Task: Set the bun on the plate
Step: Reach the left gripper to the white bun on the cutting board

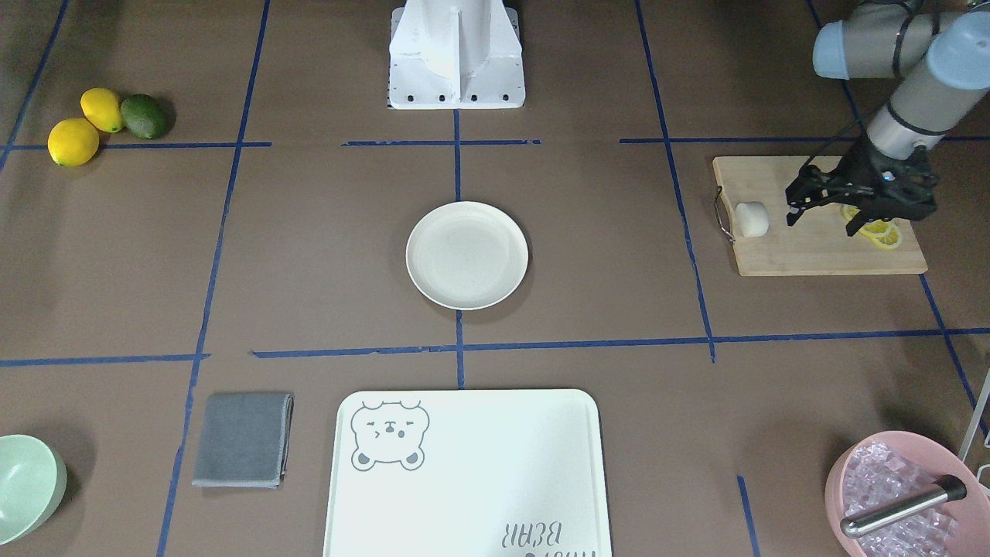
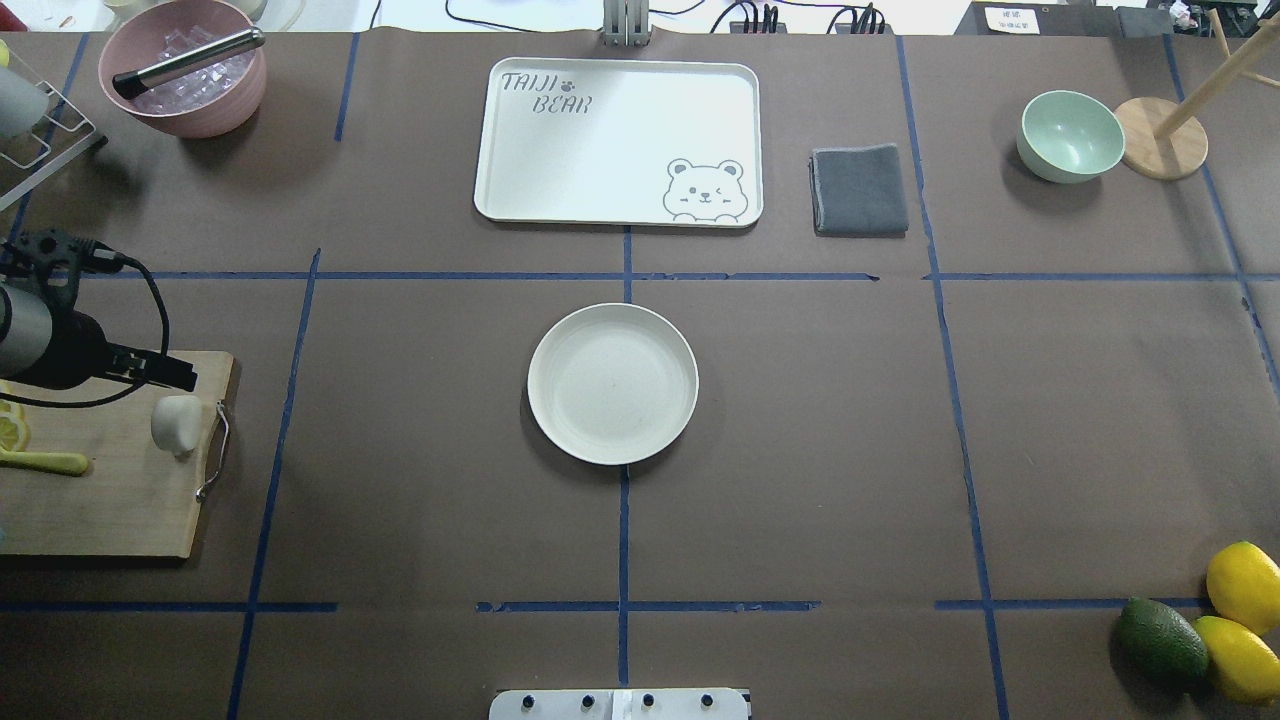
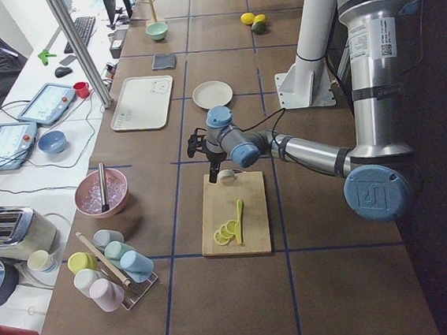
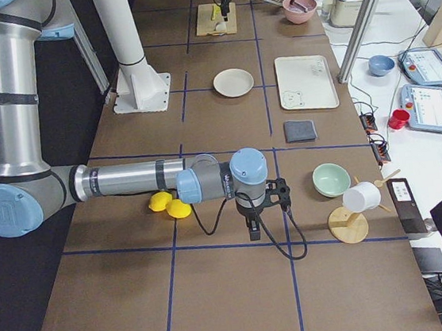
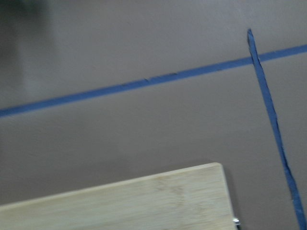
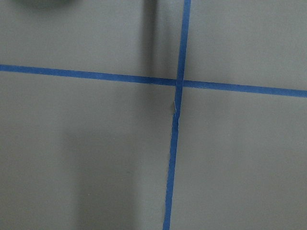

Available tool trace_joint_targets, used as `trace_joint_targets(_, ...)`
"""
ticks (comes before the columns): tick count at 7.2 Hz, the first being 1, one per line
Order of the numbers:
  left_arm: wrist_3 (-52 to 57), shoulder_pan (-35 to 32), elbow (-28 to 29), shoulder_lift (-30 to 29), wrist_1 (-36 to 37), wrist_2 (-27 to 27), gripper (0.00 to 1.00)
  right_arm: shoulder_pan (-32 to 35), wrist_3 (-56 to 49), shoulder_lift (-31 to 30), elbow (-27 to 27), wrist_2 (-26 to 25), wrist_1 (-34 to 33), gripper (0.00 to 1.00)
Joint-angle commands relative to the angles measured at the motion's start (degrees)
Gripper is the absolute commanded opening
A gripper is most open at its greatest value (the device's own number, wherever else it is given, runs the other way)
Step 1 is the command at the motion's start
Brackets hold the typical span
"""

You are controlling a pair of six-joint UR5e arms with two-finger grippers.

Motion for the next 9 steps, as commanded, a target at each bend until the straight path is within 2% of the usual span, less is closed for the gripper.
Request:
trace_joint_targets(1, -4.6, 3.0, 0.8, 0.4, -0.5, 0.4, 1.0, 0.0, 0.0, 0.0, 0.0, 0.0, 0.0, 1.0)
trace_joint_targets(2, -4.6, 3.1, 1.0, 0.7, -0.4, 0.4, 0.99, 0.0, 0.0, 0.0, -0.1, -0.2, 0.0, 1.0)
trace_joint_targets(3, -4.8, 3.3, 1.0, 1.5, -0.3, 0.4, 0.86, 0.0, 0.0, -0.1, 0.0, -0.1, 0.0, 1.0)
trace_joint_targets(4, -4.7, 3.3, 0.9, 1.5, -0.4, 0.5, 0.51, 0.0, 0.0, -0.1, 0.1, -0.1, 0.0, 1.0)
trace_joint_targets(5, -4.7, 3.4, 0.9, 1.5, -0.3, 0.5, 0.31, 0.0, -0.1, -0.2, 0.2, -0.1, 0.1, 1.0)
trace_joint_targets(6, -4.8, 3.4, 0.3, 1.5, -0.2, 0.4, 0.22, 0.0, -0.1, -0.2, 0.2, -0.1, 0.1, 1.0)
trace_joint_targets(8, -5.1, 3.4, -2.4, 0.2, 0.2, 0.4, 0.21, 0.0, 0.0, -0.2, 0.3, 0.0, 0.1, 1.0)
trace_joint_targets(9, -5.2, 3.4, -2.5, -2.6, 1.0, 0.4, 0.22, 0.0, 0.1, -0.3, 0.6, -0.1, 0.1, 1.0)
